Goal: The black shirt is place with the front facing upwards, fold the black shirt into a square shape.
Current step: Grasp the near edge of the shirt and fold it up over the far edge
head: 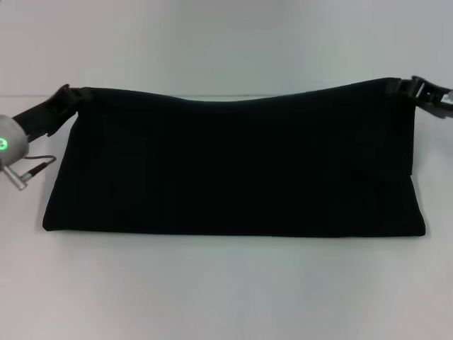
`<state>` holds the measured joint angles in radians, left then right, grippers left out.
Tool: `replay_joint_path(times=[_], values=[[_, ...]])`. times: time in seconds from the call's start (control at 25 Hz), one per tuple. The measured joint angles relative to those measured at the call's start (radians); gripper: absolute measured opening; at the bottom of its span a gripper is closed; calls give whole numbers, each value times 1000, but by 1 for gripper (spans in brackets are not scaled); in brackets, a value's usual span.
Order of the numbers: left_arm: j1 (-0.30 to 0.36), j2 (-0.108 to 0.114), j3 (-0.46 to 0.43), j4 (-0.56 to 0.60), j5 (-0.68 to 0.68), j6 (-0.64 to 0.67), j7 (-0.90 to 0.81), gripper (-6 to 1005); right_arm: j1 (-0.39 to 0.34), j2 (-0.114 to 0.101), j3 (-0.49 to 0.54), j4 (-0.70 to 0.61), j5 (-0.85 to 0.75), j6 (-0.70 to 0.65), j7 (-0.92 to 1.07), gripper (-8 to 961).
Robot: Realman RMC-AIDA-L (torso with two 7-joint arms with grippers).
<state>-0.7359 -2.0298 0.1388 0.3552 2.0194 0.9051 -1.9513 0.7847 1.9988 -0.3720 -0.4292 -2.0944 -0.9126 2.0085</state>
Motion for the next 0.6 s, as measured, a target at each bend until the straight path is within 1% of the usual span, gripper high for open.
replay_joint_path(times=[0.24, 0.32, 0.36, 0.48, 0.56, 0.6], values=[[-45, -65, 2, -6, -20, -206, 119, 40, 32, 71, 2, 7, 18, 181, -187, 177], [-56, -81, 2, -8, -45, -256, 170, 63, 39, 88, -1, 26, 68, 236, -285, 180], [-60, -86, 3, -9, -60, -274, 189, 74, 42, 93, -2, 45, 108, 258, -339, 182], [-61, -91, 3, -10, -104, -293, 210, 123, 46, 92, -2, 98, 222, 300, -455, 187], [-61, -91, 3, -10, -104, -293, 210, 176, 41, 92, -2, 108, 273, 306, -497, 268], [-57, -91, 4, -10, -147, -325, 211, 202, 38, 93, -2, 108, 291, 306, -508, 308]])
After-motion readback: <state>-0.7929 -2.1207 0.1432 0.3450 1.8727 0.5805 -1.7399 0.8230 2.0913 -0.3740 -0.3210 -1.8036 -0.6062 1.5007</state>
